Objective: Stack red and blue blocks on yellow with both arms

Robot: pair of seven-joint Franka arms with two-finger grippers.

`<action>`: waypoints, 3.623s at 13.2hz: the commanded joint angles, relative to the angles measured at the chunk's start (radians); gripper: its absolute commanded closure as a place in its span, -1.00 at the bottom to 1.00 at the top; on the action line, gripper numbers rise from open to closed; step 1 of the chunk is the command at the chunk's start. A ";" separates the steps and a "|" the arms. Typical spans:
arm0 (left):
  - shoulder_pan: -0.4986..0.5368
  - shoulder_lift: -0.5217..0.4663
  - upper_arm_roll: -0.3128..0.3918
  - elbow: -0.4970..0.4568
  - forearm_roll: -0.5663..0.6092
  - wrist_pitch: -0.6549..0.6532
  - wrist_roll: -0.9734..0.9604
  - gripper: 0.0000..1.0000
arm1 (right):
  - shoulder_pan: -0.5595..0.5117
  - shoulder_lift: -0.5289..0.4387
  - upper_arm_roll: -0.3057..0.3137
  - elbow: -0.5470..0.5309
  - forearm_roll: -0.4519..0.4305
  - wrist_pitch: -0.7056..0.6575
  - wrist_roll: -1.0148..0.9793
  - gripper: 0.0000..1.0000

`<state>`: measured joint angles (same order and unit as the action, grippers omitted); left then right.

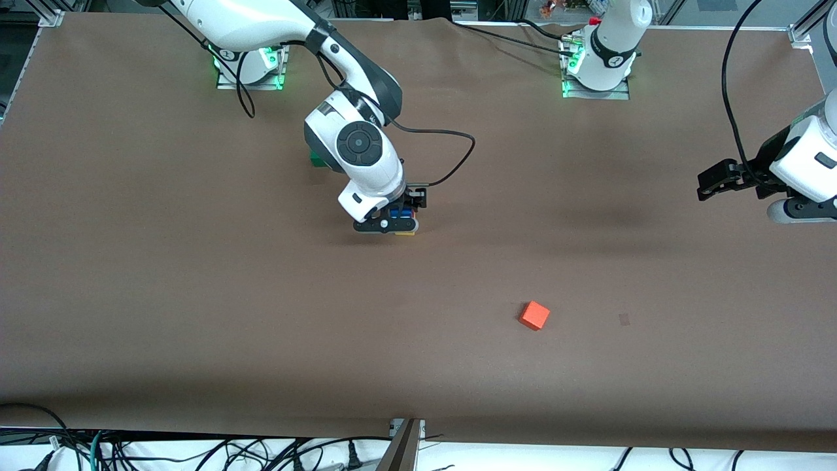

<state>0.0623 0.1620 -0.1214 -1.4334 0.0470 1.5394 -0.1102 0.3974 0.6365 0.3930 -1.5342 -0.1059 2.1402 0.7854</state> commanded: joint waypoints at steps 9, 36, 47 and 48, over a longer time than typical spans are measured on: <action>0.007 0.014 -0.007 0.030 0.021 -0.005 0.018 -1.00 | -0.021 -0.040 -0.002 0.046 -0.005 -0.068 0.008 -0.99; 0.007 0.014 -0.007 0.030 0.019 -0.005 0.018 -1.00 | -0.054 -0.592 -0.474 -0.033 0.184 -0.689 -0.584 -0.99; 0.002 0.014 -0.007 0.030 0.021 -0.005 0.017 -1.00 | -0.319 -0.710 -0.333 -0.178 0.143 -0.622 -0.738 -0.99; 0.001 0.014 -0.007 0.030 0.021 -0.005 0.017 -1.00 | -0.319 -0.709 -0.333 -0.176 0.132 -0.614 -0.739 -0.99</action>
<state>0.0637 0.1628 -0.1250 -1.4323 0.0470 1.5395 -0.1101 0.1109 -0.0485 0.0246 -1.6919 0.0485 1.5073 0.0631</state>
